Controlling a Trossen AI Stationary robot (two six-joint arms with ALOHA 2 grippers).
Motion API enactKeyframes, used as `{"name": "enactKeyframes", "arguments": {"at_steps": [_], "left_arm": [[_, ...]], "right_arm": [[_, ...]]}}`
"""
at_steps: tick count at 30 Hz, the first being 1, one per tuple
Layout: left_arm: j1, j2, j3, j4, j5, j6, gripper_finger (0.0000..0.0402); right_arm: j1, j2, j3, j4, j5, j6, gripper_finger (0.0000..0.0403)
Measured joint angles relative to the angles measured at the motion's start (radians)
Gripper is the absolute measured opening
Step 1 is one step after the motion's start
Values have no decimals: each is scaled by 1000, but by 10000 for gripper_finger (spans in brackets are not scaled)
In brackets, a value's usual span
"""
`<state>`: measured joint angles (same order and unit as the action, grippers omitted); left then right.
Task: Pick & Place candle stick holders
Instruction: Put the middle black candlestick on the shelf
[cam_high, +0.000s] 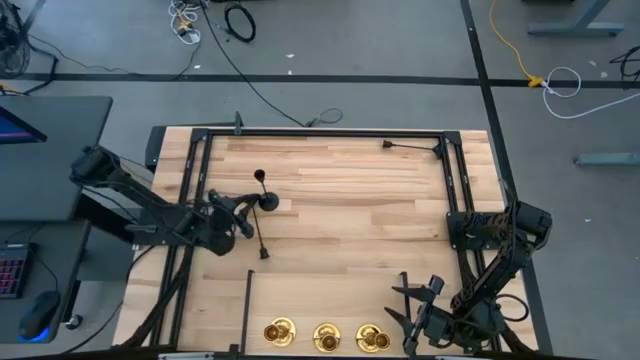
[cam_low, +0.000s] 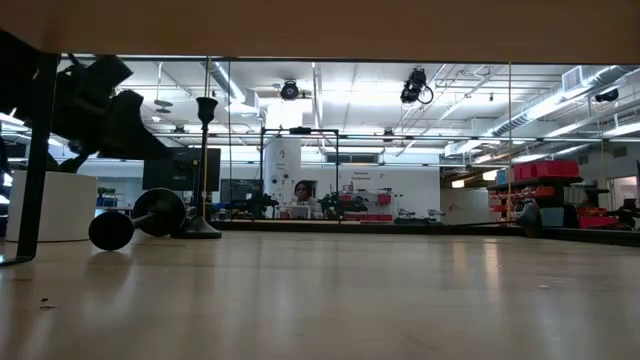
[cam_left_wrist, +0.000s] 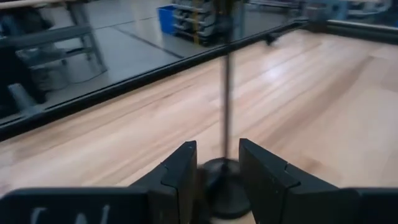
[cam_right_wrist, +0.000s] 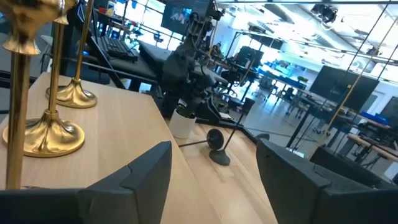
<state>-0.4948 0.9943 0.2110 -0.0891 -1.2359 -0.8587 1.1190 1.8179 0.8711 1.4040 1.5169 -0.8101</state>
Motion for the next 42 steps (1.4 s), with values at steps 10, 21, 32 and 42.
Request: {"name": "enactKeyframes", "arguments": {"at_steps": [10,21,32,42], "left_arm": [[248,0,-88,534,267,538,122],[426,0,-88,541,436,608,122],[580,0,-88,645,675,673,119],[644,0,-88,646,763,668,14]], "right_arm": [[0,0,0,0,-14,10,236],[1,0,0,0,-14,70,236],[1,0,0,-31,2,132,236],[1,0,0,-36,29,133,236]]}}
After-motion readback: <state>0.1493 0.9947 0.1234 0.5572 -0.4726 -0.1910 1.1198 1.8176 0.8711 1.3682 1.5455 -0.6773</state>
